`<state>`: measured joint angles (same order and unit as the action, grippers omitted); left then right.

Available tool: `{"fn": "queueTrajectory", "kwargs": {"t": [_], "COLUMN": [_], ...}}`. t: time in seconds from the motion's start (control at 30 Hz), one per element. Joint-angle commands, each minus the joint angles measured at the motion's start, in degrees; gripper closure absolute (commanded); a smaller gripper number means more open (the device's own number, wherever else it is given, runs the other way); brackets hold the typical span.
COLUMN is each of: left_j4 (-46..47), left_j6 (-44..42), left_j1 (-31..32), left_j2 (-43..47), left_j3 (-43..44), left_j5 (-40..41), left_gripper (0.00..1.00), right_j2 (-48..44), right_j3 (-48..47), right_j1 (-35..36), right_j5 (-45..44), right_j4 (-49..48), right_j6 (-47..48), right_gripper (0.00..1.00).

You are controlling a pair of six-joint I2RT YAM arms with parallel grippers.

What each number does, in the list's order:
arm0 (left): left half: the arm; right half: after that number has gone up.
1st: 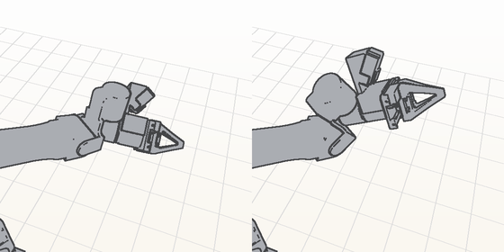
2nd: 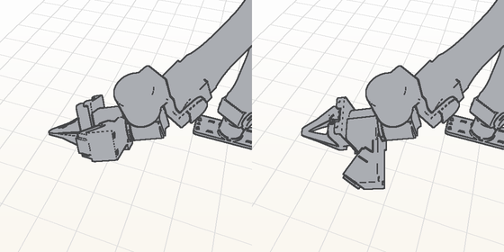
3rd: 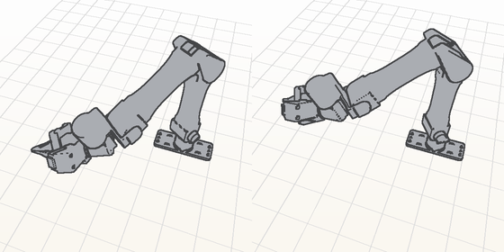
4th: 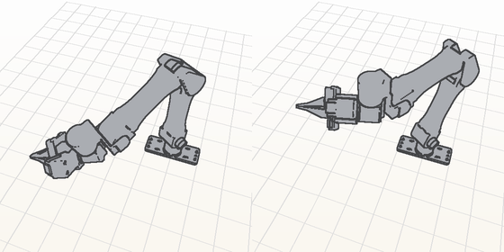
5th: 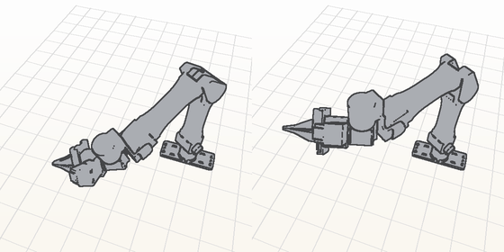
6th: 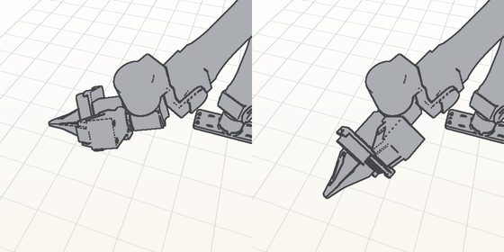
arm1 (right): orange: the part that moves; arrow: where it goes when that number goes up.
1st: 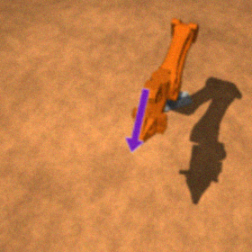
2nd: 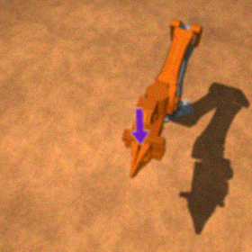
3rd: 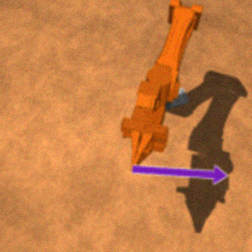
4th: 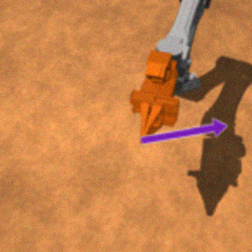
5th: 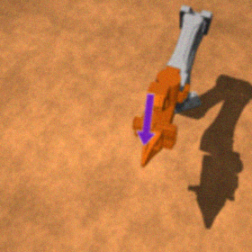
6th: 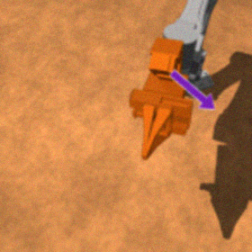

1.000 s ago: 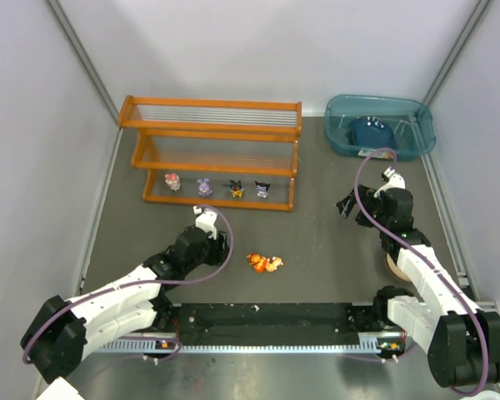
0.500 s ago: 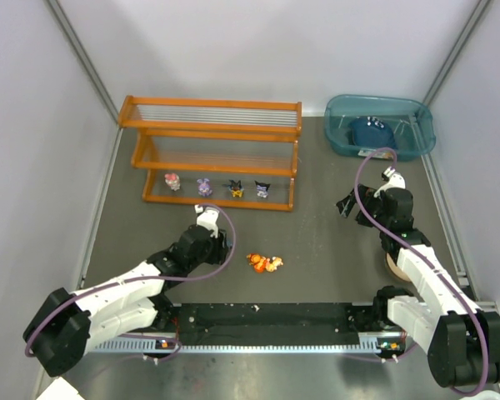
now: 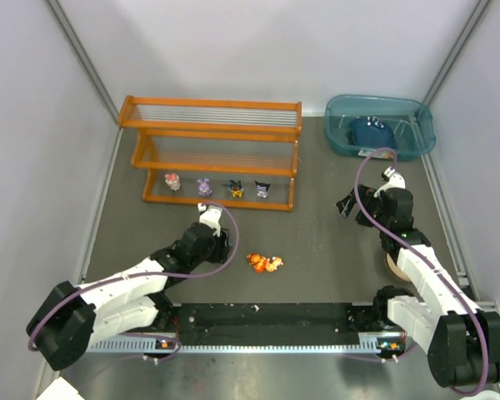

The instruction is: Place and organize the plastic toys onto the shelf

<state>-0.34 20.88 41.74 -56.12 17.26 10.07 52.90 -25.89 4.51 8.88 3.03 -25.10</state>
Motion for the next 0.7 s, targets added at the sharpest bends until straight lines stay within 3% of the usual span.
{"fn": "queueTrajectory", "kwargs": {"t": [0.0, 0.43, 0.67], "left_j4": [2.62, 3.15, 3.15], "left_j6": [-1.11, -1.90, -2.34], "left_j1": [0.28, 0.28, 0.28], "left_j2": [-0.48, -2.24, -1.28], "left_j3": [2.34, 3.05, 2.96], "left_j5": [0.04, -0.75, -1.71], "left_gripper": [0.44, 0.62, 0.85], "right_j2": [-0.17, 0.00, 0.18], "right_j3": [-0.21, -0.30, -0.30], "right_j1": [0.58, 0.50, 0.58], "right_j5": [-0.10, -0.01, -0.01], "right_j4": [-1.71, -1.45, -1.53], "right_j6": [0.32, 0.14, 0.14], "right_gripper": [0.01, 0.01, 0.01]}}
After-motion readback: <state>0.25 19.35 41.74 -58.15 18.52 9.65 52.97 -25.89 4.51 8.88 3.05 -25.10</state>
